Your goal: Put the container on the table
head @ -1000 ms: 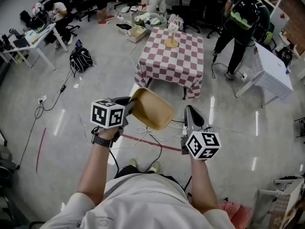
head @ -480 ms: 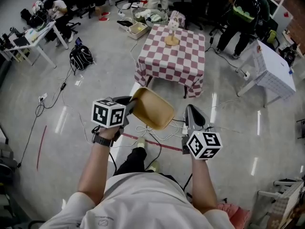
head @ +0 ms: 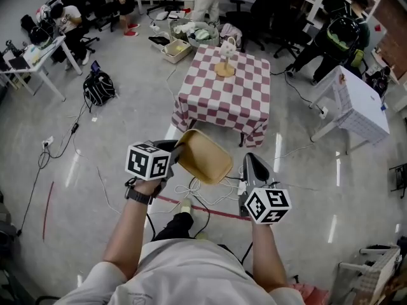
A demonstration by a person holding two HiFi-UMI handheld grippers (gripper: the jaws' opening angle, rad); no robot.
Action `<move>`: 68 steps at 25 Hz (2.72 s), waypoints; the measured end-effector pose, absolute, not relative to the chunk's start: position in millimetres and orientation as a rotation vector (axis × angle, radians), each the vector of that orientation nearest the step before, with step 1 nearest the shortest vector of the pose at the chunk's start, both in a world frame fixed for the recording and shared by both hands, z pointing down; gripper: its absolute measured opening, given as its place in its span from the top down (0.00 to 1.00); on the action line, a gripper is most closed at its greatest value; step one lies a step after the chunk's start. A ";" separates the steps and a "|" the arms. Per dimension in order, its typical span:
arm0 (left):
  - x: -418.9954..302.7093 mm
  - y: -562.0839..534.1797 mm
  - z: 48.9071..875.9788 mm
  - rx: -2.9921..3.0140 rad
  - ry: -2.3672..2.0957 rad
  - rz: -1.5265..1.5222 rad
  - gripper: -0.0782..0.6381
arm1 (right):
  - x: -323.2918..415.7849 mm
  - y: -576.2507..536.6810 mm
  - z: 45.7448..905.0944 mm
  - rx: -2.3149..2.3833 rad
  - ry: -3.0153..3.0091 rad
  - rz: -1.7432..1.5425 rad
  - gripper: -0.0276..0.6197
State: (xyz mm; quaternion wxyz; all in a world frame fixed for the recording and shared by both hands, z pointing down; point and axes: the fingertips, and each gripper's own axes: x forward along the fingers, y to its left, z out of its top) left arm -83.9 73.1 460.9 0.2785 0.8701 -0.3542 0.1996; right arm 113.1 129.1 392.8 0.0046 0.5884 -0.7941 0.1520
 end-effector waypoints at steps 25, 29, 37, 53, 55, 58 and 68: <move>-98.5 -138.1 500.5 2.311 -0.869 0.582 0.82 | 74.2 -73.7 403.0 1.864 -2.434 0.479 0.94; -85.0 -171.8 515.7 2.287 -0.892 0.584 0.82 | 83.5 -113.7 415.5 1.828 -2.456 0.493 0.94; -64.7 -254.2 548.1 2.178 -0.981 0.579 0.82 | 104.4 -214.0 436.5 1.707 -2.492 0.555 0.94; -13.6 -375.6 647.2 1.928 -1.123 0.596 0.82 | 151.9 -355.8 512.1 1.531 -2.523 0.690 0.94; -12.5 -386.1 661.3 1.896 -1.137 0.589 0.82 | 154.2 -365.9 524.3 1.520 -2.521 0.717 0.94; -11.7 -399.0 684.2 1.855 -1.156 0.585 0.82 | 156.9 -377.1 544.1 1.509 -2.514 0.761 0.94; -11.8 -426.3 758.6 1.749 -1.167 0.602 0.82 | 156.2 -405.3 604.5 1.506 -2.470 0.875 0.94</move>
